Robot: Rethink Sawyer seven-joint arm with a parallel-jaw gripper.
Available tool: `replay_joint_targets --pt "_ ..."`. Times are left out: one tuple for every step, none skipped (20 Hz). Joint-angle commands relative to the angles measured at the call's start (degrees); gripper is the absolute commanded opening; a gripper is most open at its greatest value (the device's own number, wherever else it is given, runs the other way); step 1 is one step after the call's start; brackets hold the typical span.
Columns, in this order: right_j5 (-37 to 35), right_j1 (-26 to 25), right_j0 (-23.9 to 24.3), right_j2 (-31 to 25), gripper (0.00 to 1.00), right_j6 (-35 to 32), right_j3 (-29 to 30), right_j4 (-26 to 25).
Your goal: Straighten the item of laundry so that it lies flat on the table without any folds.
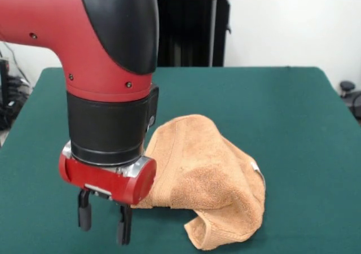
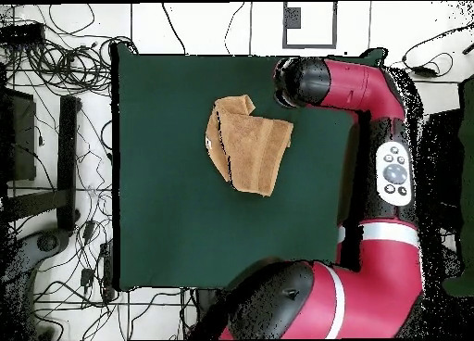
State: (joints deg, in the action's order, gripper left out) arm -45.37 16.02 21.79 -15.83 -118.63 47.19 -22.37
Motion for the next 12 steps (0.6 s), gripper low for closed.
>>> replay_joint_targets --pt "-2.56 -0.96 -3.88 -4.23 1.0 5.38 -3.0 0.13" --pt "-2.61 -0.82 -3.97 -3.97 1.0 5.05 -2.82 0.23" --pt "-2.63 -0.77 -4.05 -3.8 1.0 4.8 -2.77 0.29" --pt "-2.64 -0.73 -4.12 -3.62 1.0 4.54 -2.71 0.34" --pt "-2.66 -0.68 -4.2 -3.45 1.0 4.28 -2.66 0.4" --pt "-2.59 -0.68 -4.33 -3.27 1.0 3.92 -2.68 0.37" --pt "-2.68 -0.69 -4.47 -3.06 1.0 3.59 -2.76 0.41" --pt "-2.78 -0.7 -4.6 -2.86 1.0 3.27 -2.84 0.45" --pt "-2.87 -0.7 -4.74 -2.65 1.0 2.94 -2.93 0.49" --pt "-3.02 -0.68 -4.88 -2.49 1.0 2.64 -2.98 0.52" --pt "-2.99 -0.66 -4.93 -2.41 1.0 2.53 -2.99 0.56" --pt "-2.96 -0.65 -4.98 -2.34 1.0 2.42 -2.99 0.6"
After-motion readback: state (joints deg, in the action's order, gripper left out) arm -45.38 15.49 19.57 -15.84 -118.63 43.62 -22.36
